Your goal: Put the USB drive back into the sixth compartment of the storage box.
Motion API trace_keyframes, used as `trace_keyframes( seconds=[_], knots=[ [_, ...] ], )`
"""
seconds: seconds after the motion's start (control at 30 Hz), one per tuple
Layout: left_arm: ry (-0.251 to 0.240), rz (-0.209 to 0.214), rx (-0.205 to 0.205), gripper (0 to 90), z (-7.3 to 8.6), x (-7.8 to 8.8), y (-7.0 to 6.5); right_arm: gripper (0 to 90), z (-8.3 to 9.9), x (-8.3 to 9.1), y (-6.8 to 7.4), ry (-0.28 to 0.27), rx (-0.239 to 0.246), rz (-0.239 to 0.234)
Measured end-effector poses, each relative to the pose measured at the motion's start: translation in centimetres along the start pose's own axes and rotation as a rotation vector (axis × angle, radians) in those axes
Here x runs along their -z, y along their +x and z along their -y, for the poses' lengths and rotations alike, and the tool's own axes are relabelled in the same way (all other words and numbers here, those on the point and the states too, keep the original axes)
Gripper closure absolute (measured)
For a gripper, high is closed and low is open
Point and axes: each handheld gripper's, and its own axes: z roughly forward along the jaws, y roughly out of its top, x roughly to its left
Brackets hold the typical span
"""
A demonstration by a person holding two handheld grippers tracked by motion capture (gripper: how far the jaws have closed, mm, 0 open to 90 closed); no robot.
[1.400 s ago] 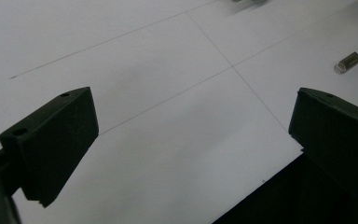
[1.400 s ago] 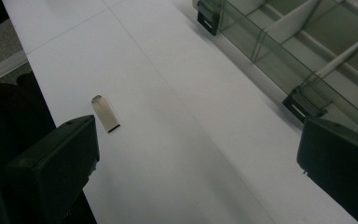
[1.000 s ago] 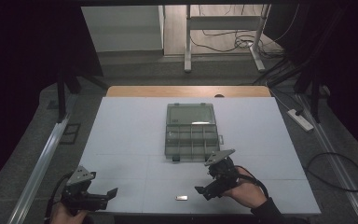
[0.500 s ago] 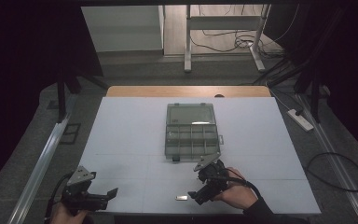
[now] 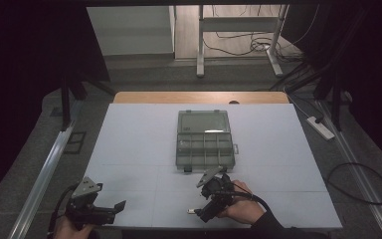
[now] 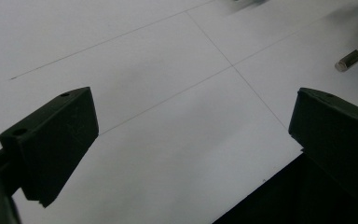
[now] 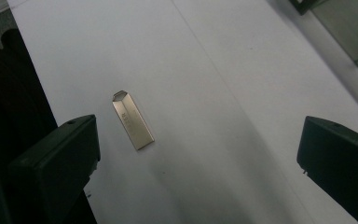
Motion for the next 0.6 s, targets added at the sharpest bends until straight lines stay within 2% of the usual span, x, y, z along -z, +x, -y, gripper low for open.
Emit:
trace_keyframes(
  seconds=[0.37, 0.6],
  knots=[
    [0.001, 0.0, -0.002, 1.4, 0.0, 0.0, 0.0, 0.0, -0.6, -1.6, 0.8, 0.047, 0.034, 0.002],
    [0.002, -0.001, -0.003, 1.4, 0.0, 0.0, 0.0, 0.0, -0.7, -2.7, 1.3, 0.08, 0.066, 0.02]
  ],
)
